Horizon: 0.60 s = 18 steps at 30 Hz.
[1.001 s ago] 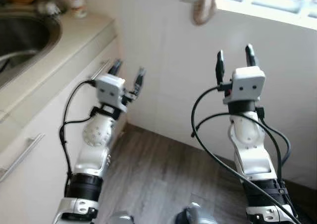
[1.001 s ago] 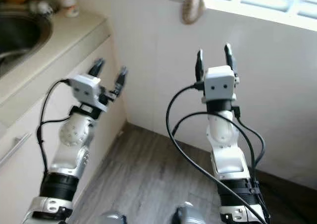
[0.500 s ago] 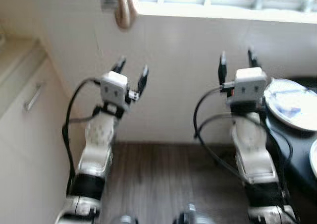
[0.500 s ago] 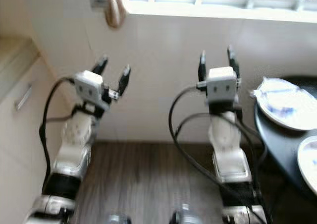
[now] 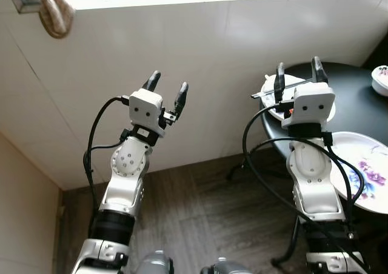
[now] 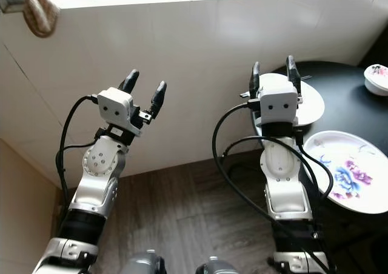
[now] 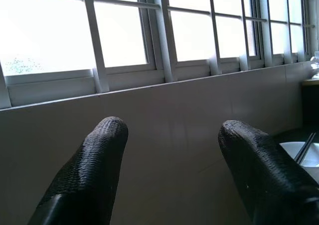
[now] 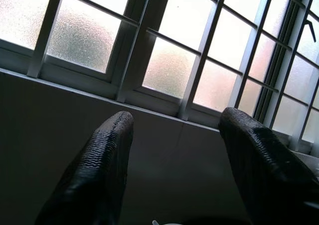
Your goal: Kitchen organization
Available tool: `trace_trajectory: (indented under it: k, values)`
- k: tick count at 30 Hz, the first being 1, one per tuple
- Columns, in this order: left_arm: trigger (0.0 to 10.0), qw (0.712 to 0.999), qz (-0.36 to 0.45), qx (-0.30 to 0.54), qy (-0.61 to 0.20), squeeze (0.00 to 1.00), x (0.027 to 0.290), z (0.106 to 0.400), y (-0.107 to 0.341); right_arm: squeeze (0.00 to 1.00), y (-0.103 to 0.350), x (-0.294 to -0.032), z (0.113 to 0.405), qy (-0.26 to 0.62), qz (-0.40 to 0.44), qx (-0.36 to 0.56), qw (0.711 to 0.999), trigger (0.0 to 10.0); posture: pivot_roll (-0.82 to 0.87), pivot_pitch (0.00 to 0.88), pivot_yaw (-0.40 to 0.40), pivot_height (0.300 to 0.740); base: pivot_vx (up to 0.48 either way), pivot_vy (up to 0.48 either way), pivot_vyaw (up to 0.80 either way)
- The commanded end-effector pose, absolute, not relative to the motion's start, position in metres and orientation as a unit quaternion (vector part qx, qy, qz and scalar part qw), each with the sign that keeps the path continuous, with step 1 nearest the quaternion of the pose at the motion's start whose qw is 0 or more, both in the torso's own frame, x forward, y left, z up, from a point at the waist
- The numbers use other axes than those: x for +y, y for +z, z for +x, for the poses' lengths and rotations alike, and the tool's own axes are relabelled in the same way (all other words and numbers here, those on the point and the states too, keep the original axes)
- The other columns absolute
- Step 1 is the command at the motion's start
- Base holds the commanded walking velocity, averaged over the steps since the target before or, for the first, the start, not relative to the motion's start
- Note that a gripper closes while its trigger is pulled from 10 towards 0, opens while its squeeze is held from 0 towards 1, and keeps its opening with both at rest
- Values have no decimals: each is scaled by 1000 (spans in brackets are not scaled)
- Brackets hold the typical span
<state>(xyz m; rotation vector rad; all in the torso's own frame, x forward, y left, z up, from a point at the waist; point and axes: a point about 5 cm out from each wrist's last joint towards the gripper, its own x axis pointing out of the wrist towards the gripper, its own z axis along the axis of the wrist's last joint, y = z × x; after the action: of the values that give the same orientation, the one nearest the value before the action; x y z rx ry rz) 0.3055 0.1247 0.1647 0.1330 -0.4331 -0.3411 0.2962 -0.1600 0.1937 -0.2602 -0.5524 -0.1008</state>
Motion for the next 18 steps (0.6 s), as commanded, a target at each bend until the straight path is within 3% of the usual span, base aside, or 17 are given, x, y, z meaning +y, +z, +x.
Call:
trace_trajectory:
  k: [1, 7, 14, 18]
  values:
    - [10000, 959, 72, -211, -173, 0, 122, 305, 164, 0, 195, -165, 296, -61, -113, -266, 955, 10000, 136, 0, -36, 740, 0, 0, -788]
    - [10000, 960, 64, -211, -172, 0, 122, 305, 163, 0, 190, -174, 299, -83, -84, -243, 963, 10000, 136, 0, -36, 740, 0, 0, -788]
    - [10000, 961, 72, -204, -173, 0, 122, 306, 161, 0, 160, -193, 307, -140, -79, -132, 978, 10000, 136, 0, -38, 740, 0, 0, -788]
    - [10000, 961, 73, -202, -174, 0, 121, 306, 161, 0, 145, -190, 310, -118, -84, -81, 986, 10000, 136, 0, -38, 740, 0, 0, -781]
